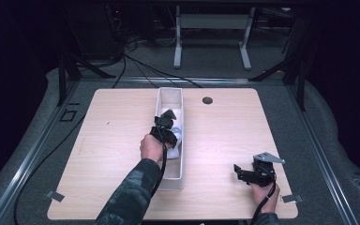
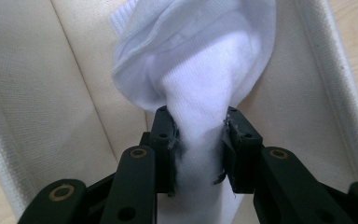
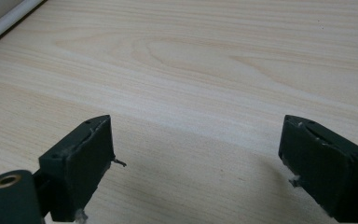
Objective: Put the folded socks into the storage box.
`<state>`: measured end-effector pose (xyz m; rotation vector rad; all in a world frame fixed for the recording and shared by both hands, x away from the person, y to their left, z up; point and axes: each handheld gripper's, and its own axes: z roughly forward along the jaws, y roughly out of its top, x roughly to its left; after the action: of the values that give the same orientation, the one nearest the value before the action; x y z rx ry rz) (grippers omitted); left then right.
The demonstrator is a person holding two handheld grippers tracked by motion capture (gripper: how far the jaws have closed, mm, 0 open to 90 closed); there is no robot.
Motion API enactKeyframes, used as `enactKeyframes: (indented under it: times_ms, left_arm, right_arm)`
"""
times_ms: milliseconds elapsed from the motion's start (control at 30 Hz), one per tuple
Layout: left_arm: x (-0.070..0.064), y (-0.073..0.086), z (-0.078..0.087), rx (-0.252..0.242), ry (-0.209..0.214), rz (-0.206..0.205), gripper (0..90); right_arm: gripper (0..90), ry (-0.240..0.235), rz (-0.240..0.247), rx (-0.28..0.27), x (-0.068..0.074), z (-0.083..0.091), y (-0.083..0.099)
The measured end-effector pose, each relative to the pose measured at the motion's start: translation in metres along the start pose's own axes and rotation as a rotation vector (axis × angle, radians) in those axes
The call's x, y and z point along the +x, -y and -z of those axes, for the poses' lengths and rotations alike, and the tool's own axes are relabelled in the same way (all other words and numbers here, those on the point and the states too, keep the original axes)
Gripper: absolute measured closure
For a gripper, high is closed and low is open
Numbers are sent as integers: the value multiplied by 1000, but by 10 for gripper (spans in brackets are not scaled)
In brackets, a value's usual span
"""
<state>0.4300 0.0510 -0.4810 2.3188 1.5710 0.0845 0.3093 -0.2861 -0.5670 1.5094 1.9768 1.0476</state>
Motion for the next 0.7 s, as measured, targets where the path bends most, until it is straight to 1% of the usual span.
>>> enactKeyframes:
  times_ms: [33, 67, 200, 267, 500, 700]
  left_arm:
    - [0, 0, 0, 4, 0, 0, 686]
    - [0, 0, -1, 5, 0, -1, 684]
    - [-1, 0, -2, 8, -7, -3, 680]
    - [-1, 0, -4, 17, -8, -3, 673]
    - [-1, 1, -5, 19, -3, -2, 660]
    - [-1, 1, -10, 40, -7, -6, 660]
  right_arm:
    - [95, 14, 0, 1, 0, 0, 0]
    - [95, -3, -2, -4, 0, 0, 0]
    - [95, 1, -1, -7, 0, 0, 0]
    - [95, 1, -3, -8, 0, 0, 0]
    - [95, 0, -2, -7, 0, 0, 0]
    - [95, -3, -1, -5, 0, 0, 0]
